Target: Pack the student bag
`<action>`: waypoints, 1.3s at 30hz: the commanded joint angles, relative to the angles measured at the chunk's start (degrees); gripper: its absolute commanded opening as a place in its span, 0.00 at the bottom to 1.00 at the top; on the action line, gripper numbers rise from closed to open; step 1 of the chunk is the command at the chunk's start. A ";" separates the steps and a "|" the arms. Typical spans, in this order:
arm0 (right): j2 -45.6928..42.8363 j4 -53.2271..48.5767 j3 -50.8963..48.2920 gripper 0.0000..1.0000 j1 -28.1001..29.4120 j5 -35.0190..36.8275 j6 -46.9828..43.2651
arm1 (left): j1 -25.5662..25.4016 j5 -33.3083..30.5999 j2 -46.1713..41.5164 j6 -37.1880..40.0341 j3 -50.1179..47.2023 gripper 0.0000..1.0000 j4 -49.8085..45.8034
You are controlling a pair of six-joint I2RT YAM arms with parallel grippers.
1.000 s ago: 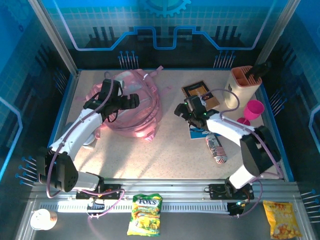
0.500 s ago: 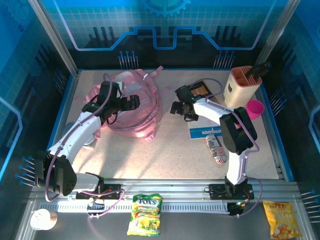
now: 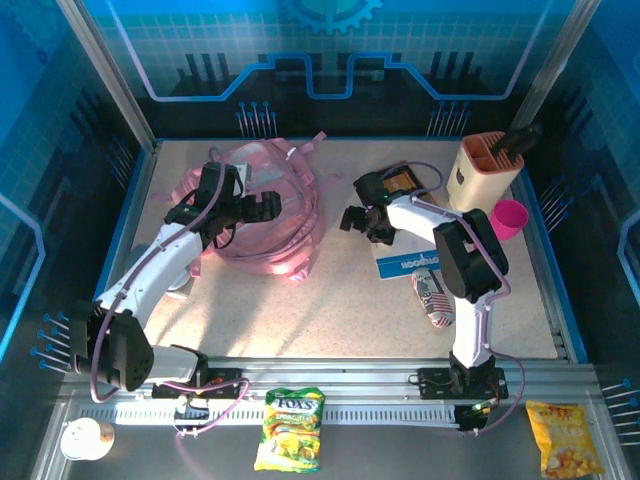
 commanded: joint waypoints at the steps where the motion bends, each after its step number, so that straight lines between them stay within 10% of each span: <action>1: -0.58 0.69 -3.99 0.95 4.06 -8.63 3.47 | 0.42 2.54 1.42 1.25 3.14 0.99 -1.97; 14: -8.75 6.00 -11.89 0.89 14.26 -17.50 7.21 | 0.42 4.28 4.85 -0.58 6.13 0.99 -3.43; 28: -23.02 2.08 -21.58 0.82 1.74 -3.83 8.40 | -4.08 12.79 10.40 -3.85 10.65 0.97 -5.99; 39: -25.49 2.01 -29.27 0.79 -4.57 -2.92 11.50 | -19.00 15.08 22.31 -9.54 13.68 0.66 -3.29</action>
